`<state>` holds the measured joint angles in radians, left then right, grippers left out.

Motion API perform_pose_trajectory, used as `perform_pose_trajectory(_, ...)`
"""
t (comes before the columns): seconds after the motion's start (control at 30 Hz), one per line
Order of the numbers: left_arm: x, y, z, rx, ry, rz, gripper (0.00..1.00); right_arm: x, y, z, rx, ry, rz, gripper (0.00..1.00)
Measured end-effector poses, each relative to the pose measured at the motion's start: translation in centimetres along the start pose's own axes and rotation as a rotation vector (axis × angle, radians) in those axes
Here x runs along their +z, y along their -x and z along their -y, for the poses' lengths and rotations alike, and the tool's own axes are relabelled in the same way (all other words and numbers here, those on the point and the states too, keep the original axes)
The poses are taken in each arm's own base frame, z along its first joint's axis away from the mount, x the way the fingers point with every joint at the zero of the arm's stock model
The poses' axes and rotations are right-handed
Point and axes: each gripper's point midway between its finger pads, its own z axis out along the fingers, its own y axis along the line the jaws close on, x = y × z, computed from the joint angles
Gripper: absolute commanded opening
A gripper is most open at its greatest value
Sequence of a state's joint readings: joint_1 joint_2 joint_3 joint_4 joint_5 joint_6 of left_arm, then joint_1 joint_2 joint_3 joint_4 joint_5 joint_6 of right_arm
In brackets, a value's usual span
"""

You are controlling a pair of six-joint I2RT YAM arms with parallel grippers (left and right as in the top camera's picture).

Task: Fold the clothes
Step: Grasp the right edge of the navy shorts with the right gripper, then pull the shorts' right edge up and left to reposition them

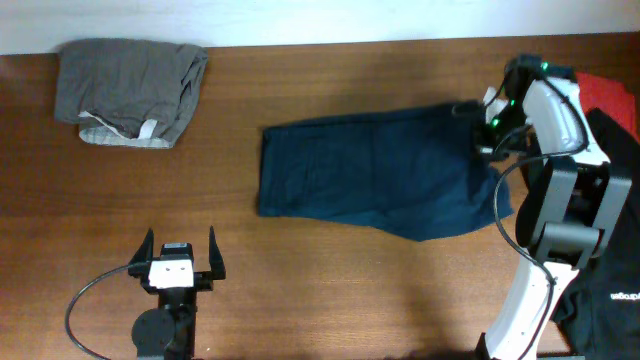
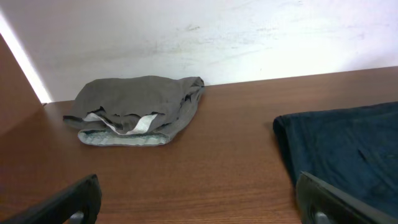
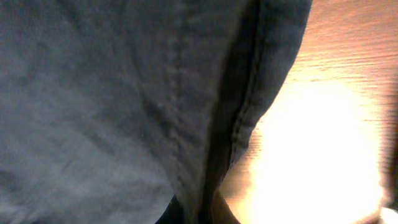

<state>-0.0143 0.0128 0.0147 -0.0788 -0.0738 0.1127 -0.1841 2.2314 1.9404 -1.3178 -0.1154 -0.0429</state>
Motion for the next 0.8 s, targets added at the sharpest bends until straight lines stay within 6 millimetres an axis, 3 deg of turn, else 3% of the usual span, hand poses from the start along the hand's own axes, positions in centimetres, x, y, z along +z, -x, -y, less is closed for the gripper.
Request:
perform_pose_trajectory(0.07,0.0,0.0,0.0,0.0,0.0,0.0,0.99,-1.6,0.6,-0.7,-0.013,-0.02,0.023,0.04)
perform_pose_trajectory(0.17,0.0,0.0,0.0,0.0,0.0,0.0,0.99,-2.4,1.2,-2.6,-0.036,-0.035,0.051,0.04)
perform_pose_trajectory(0.47,0.0,0.0,0.0,0.0,0.0,0.0,0.99,-1.6,1.0,-10.8,-0.166,-0.04,0.074,0.04)
perform_pose_trajectory(0.7,0.0,0.0,0.0,0.0,0.0,0.0,0.99,-3.0,0.8,-16.9,-0.268,-0.008,0.135,0.04)
perform_pose_trajectory(0.8,0.0,0.0,0.0,0.0,0.0,0.0,0.99,-2.9,0.3,-18.5,-0.285,0.017,0.129,0.04)
